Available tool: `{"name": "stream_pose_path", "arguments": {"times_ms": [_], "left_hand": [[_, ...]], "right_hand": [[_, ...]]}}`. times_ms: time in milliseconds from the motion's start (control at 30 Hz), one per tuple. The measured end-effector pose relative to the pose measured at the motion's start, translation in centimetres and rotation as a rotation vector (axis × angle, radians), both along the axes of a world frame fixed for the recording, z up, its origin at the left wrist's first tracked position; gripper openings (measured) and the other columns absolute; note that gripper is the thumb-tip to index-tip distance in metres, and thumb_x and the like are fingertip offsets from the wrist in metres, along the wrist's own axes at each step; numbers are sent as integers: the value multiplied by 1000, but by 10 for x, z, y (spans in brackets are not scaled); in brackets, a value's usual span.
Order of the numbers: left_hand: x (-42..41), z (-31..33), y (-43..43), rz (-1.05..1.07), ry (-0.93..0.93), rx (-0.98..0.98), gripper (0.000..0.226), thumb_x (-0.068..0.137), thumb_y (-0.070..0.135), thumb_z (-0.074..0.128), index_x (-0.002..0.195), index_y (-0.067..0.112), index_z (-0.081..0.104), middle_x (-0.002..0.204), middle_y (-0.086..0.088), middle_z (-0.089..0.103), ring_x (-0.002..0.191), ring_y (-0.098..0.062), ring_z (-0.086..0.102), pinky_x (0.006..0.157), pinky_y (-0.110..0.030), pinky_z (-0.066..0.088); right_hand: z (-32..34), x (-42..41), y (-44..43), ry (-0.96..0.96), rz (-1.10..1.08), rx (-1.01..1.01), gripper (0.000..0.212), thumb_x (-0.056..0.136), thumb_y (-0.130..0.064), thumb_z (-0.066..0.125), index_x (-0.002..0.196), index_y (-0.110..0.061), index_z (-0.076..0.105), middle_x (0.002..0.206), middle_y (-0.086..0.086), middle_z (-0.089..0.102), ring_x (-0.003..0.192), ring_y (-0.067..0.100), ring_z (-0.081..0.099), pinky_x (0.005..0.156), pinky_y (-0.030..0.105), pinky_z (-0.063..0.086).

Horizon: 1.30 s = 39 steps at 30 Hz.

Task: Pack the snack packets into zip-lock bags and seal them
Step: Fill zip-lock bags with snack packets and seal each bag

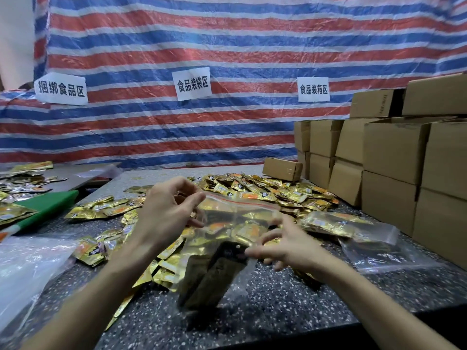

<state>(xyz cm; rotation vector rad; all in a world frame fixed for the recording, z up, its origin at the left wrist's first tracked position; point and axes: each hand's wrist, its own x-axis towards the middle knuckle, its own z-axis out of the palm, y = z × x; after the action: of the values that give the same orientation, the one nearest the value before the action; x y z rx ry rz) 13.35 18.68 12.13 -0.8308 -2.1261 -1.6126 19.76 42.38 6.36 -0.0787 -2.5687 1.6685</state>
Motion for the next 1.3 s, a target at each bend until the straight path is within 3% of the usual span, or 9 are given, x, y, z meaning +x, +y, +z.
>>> {"name": "stream_pose_path", "arguments": {"times_ms": [100, 267, 433, 567, 667, 933, 1033, 1167, 1300], "left_hand": [[9, 0, 17, -63, 6, 1, 7, 90, 6, 68, 84, 9, 66, 68, -12, 71, 59, -22, 72, 54, -29, 59], [22, 2, 34, -131, 43, 55, 11, 89, 5, 68, 83, 15, 67, 76, -8, 72, 67, -20, 73, 59, -26, 59], [22, -2, 33, -108, 58, -40, 32, 89, 19, 70, 120, 23, 60, 116, 7, 64, 104, -5, 64, 82, -21, 56], [30, -10, 30, -129, 77, -122, 25, 89, 23, 71, 112, 29, 63, 113, 14, 64, 101, 0, 65, 83, -22, 57], [36, -16, 31, -150, 121, -217, 20, 88, 23, 71, 106, 31, 65, 106, 16, 66, 101, 5, 61, 83, -15, 52], [35, -26, 40, -176, 117, -279, 13, 90, 25, 68, 104, 26, 67, 106, 15, 64, 104, 1, 59, 93, -32, 50], [33, -29, 42, -197, 99, -289, 14, 91, 26, 67, 104, 26, 67, 107, 17, 65, 105, 1, 60, 92, -34, 52], [29, -35, 38, -178, 68, -296, 13, 91, 27, 68, 104, 26, 67, 105, 16, 66, 103, 1, 61, 91, -27, 51], [19, -51, 16, -4, 16, -319, 9, 92, 29, 67, 101, 28, 65, 100, 17, 66, 95, 2, 60, 84, -23, 49]], "right_hand": [[-16, -5, -6, -80, 140, -7, 89, 70, -26, 90, 141, -27, 36, 112, -7, 71, 88, 16, 74, 56, 23, 54], [-22, -2, -16, -22, 205, 83, 17, 88, -34, 75, 102, -31, 66, 98, 1, 75, 74, 16, 71, 62, 30, 59], [1, -5, 3, 5, -117, -301, 22, 85, -27, 76, 101, -15, 67, 85, 8, 77, 62, 20, 71, 53, 31, 59], [22, -20, 45, 28, -397, -643, 18, 93, -14, 68, 101, 1, 63, 77, 12, 72, 58, 21, 71, 50, 30, 60], [29, -37, 82, 45, -526, -839, 8, 98, -9, 58, 99, -1, 57, 105, 22, 63, 84, 32, 69, 52, 34, 61], [2, -59, 140, -19, -524, -1305, 45, 102, -27, 55, 133, 4, 45, 128, 31, 54, 113, 44, 61, 97, 46, 55], [-9, -55, 123, -178, -455, -1130, 46, 99, -24, 57, 124, 14, 46, 121, 34, 56, 105, 44, 61, 88, 41, 57], [-18, -49, 80, -206, -308, -739, 29, 98, -24, 56, 110, 1, 66, 93, 11, 74, 78, 22, 68, 61, 31, 58], [-28, -44, 34, -182, -166, -477, 22, 97, -24, 61, 101, -6, 72, 87, 7, 76, 67, 18, 70, 59, 28, 57]]}}
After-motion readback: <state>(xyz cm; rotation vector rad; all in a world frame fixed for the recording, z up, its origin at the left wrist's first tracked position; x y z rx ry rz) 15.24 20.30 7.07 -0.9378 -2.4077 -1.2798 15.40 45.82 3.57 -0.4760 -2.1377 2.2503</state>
